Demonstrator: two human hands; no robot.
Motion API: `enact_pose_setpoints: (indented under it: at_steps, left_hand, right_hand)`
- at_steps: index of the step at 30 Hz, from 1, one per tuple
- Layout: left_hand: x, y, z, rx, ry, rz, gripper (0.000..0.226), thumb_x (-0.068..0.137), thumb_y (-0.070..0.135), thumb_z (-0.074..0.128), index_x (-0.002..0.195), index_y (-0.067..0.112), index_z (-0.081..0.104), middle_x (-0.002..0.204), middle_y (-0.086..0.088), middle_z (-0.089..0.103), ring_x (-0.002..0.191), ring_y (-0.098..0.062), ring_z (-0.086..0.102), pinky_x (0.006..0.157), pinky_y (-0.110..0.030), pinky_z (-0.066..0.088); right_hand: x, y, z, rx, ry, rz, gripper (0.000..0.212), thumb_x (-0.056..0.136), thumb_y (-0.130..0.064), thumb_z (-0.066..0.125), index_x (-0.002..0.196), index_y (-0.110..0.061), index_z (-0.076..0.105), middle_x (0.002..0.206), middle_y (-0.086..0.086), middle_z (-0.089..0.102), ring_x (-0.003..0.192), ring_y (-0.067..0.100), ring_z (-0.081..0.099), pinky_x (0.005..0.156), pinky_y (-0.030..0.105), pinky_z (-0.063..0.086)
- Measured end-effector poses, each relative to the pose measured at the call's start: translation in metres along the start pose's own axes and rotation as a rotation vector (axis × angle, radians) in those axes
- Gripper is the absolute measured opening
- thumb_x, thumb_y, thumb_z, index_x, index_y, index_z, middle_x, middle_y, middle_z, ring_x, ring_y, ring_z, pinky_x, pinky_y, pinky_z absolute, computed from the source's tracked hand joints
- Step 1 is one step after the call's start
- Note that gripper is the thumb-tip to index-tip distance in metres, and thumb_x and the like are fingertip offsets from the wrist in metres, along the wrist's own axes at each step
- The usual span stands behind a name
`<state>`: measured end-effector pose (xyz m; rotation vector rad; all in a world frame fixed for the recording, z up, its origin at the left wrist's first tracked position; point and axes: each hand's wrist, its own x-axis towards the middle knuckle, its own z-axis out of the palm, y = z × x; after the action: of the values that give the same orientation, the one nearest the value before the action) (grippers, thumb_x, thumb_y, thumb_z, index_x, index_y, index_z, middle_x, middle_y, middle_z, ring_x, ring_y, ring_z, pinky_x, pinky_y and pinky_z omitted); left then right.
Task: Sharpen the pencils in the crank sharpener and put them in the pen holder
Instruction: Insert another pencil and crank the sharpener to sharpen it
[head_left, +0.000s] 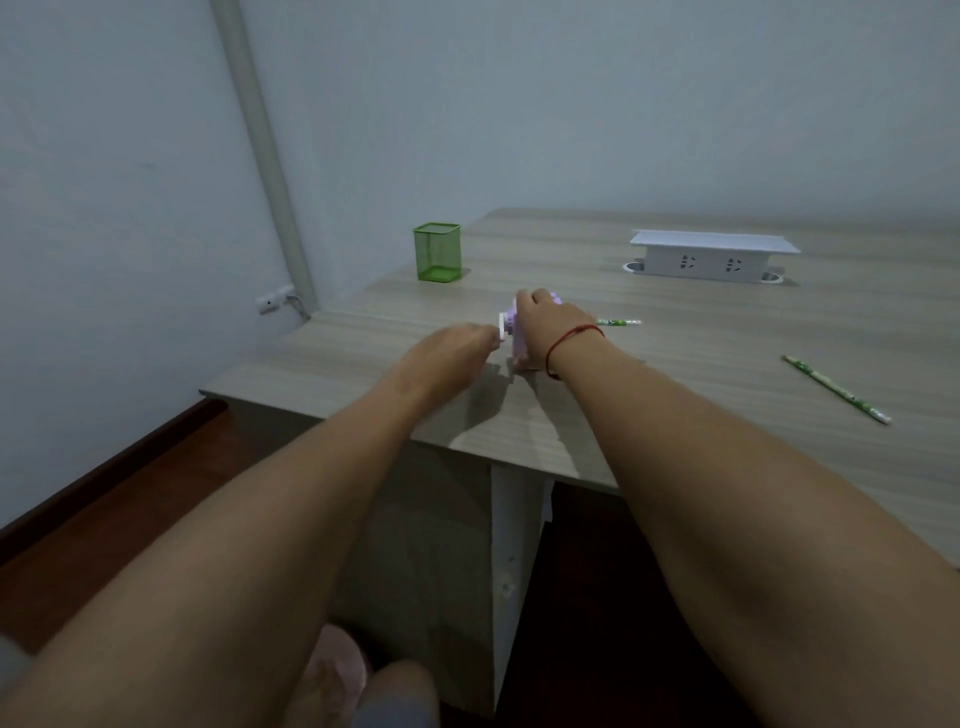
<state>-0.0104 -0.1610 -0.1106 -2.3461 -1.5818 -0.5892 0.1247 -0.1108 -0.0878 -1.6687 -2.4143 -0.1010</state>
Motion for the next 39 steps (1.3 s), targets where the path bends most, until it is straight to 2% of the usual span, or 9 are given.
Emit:
enact_pose_setpoints:
  at_steps: [9, 14, 17, 22, 26, 31, 33, 36, 39]
  left_hand:
    - [0.018, -0.01, 0.024, -0.056, -0.252, -0.192, 0.022, 0.093, 0.018, 0.046, 0.098, 0.013, 0.067, 0.102, -0.011, 0.066, 0.088, -0.025, 0.061, 0.083, -0.039, 0.051]
    - [0.04, -0.02, 0.027, 0.03, -0.304, -0.147, 0.021, 0.089, 0.02, 0.056, 0.106, 0.01, 0.065, 0.109, -0.014, 0.065, 0.098, -0.03, 0.062, 0.088, -0.04, 0.05]
    - [0.051, -0.029, 0.03, 0.107, -0.276, -0.101, 0.024, 0.091, 0.022, 0.054, 0.108, 0.01, 0.065, 0.111, -0.016, 0.065, 0.1, -0.033, 0.062, 0.084, -0.038, 0.048]
    - [0.071, -0.036, 0.018, 0.189, -0.092, -0.047, 0.021, 0.089, 0.0, 0.046, 0.104, 0.004, 0.061, 0.107, -0.018, 0.064, 0.099, -0.036, 0.062, 0.077, -0.041, 0.047]
    - [0.074, -0.037, 0.002, 0.116, 0.038, 0.016, 0.02, 0.096, 0.001, 0.041, 0.109, 0.002, 0.057, 0.109, -0.02, 0.064, 0.099, -0.036, 0.061, 0.077, -0.043, 0.048]
    - [0.043, -0.03, 0.001, 0.036, 0.168, 0.092, 0.015, 0.095, 0.001, 0.044, 0.103, 0.001, 0.057, 0.099, -0.021, 0.063, 0.088, -0.038, 0.061, 0.07, -0.045, 0.047]
    - [0.027, -0.026, 0.005, 0.032, 0.157, 0.085, 0.015, 0.093, 0.001, 0.047, 0.105, 0.003, 0.057, 0.099, -0.019, 0.063, 0.087, -0.036, 0.061, 0.069, -0.044, 0.048]
    - [0.008, -0.011, 0.017, -0.01, 0.082, 0.038, 0.016, 0.094, 0.007, 0.051, 0.108, 0.005, 0.058, 0.105, -0.014, 0.064, 0.091, -0.028, 0.062, 0.074, -0.032, 0.047]
    - [0.009, -0.01, 0.027, -0.043, -0.026, -0.049, 0.015, 0.094, 0.014, 0.05, 0.103, 0.01, 0.06, 0.107, -0.012, 0.064, 0.095, -0.025, 0.062, 0.08, -0.034, 0.048]
  right_hand:
    - [-0.002, 0.007, 0.004, 0.034, 0.035, -0.033, 0.067, 0.074, -0.022, 0.073, 0.132, -0.01, 0.04, 0.139, 0.011, 0.043, 0.126, 0.035, 0.049, 0.102, 0.056, 0.041]
    - [-0.003, 0.011, 0.003, 0.015, 0.051, -0.074, 0.067, 0.078, -0.025, 0.071, 0.134, -0.01, 0.038, 0.138, 0.01, 0.043, 0.12, 0.037, 0.052, 0.097, 0.054, 0.044]
    - [-0.003, 0.011, 0.001, 0.002, 0.064, -0.088, 0.067, 0.08, -0.027, 0.071, 0.135, -0.01, 0.038, 0.138, 0.01, 0.043, 0.121, 0.035, 0.051, 0.095, 0.05, 0.043]
    - [-0.001, 0.012, 0.001, -0.005, 0.035, -0.085, 0.077, 0.073, -0.031, 0.078, 0.136, -0.012, 0.036, 0.136, 0.008, 0.042, 0.117, 0.035, 0.054, 0.095, 0.053, 0.042]
    - [0.004, 0.01, -0.003, -0.021, 0.016, -0.068, 0.073, 0.078, -0.028, 0.076, 0.136, -0.008, 0.037, 0.137, 0.011, 0.043, 0.122, 0.031, 0.053, 0.095, 0.044, 0.045]
    - [0.008, 0.004, -0.005, -0.024, 0.003, -0.05, 0.067, 0.078, -0.032, 0.07, 0.133, -0.008, 0.04, 0.133, 0.013, 0.045, 0.125, 0.033, 0.05, 0.101, 0.045, 0.046]
    - [0.008, 0.002, -0.008, -0.03, -0.026, -0.04, 0.072, 0.076, -0.035, 0.071, 0.134, -0.007, 0.039, 0.133, 0.014, 0.044, 0.125, 0.034, 0.05, 0.102, 0.045, 0.045]
    - [0.007, 0.002, -0.012, -0.039, -0.058, -0.037, 0.075, 0.076, -0.036, 0.072, 0.137, -0.009, 0.038, 0.136, 0.014, 0.041, 0.128, 0.035, 0.047, 0.103, 0.048, 0.044]
    - [0.003, 0.005, -0.012, -0.038, -0.039, -0.069, 0.066, 0.082, -0.033, 0.069, 0.136, -0.009, 0.04, 0.137, 0.015, 0.041, 0.128, 0.034, 0.047, 0.104, 0.042, 0.043]
